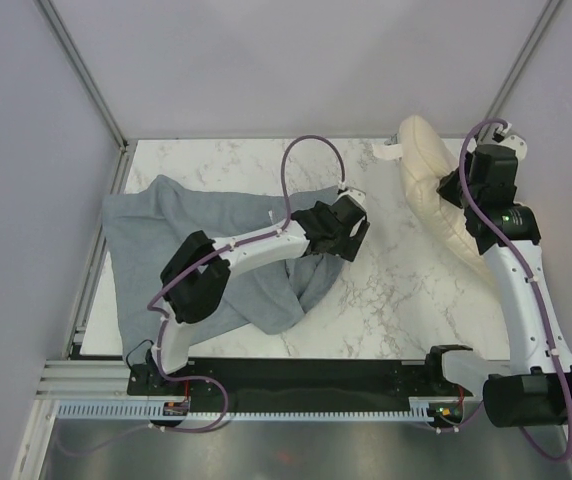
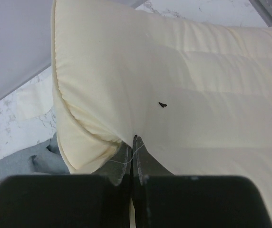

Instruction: Put the pillow into the pillowcase

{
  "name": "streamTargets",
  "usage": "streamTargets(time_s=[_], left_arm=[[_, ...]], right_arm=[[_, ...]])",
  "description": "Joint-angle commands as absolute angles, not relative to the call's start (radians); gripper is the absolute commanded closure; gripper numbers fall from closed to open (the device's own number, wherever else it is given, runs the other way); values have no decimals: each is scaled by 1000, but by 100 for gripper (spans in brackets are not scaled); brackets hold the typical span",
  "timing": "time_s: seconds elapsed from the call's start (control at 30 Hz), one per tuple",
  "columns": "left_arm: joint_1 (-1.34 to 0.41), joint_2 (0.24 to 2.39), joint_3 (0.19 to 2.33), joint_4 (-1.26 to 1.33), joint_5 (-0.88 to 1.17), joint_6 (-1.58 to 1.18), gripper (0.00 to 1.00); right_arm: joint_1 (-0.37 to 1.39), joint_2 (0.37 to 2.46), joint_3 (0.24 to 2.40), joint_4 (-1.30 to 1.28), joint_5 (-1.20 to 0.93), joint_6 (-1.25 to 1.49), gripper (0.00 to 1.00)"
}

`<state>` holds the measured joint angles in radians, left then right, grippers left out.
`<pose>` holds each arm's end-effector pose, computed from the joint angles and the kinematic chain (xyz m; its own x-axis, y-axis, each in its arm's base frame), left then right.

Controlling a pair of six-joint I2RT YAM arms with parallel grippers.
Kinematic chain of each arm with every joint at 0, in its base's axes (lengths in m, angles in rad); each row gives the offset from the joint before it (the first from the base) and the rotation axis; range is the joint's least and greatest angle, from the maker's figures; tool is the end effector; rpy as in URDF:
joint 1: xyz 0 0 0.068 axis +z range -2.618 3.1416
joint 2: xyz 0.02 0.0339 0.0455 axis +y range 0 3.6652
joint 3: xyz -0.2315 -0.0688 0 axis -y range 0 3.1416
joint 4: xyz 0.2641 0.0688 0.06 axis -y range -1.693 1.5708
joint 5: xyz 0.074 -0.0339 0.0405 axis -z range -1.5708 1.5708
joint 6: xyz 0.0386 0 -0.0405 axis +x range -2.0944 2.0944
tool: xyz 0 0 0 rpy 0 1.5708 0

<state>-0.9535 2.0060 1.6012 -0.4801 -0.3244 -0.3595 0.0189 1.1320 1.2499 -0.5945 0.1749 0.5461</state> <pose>0.2728 -0.3631 0.1890 -0.6501 0.3398 -0.6797 0.4565 0.8897 0.0081 0.2765 -0.0015 0.3623 -0.3213 0.5055 -0.8008 0.3544 0.8484 0.3933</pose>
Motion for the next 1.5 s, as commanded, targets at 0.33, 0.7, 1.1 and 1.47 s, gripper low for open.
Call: streamTargets(time_s=[0.33,0.7,1.1,1.47], left_arm=[[-983,2207,1795,-518,-294,-284,13],[-986,2247,1829,-540,-272,-255,98],[-1183,1962,1608,-345,-98,-127,98],[-1183,1704,1276,-32,293,-164,98]], right_arm=[[-23,1111,1292,-563,175,558,100],[-28,1097,1287,-549,153,555,100],[-54,1074,1312,-554,212,569,100],[-66,1062,1293,-555,124,561,100]])
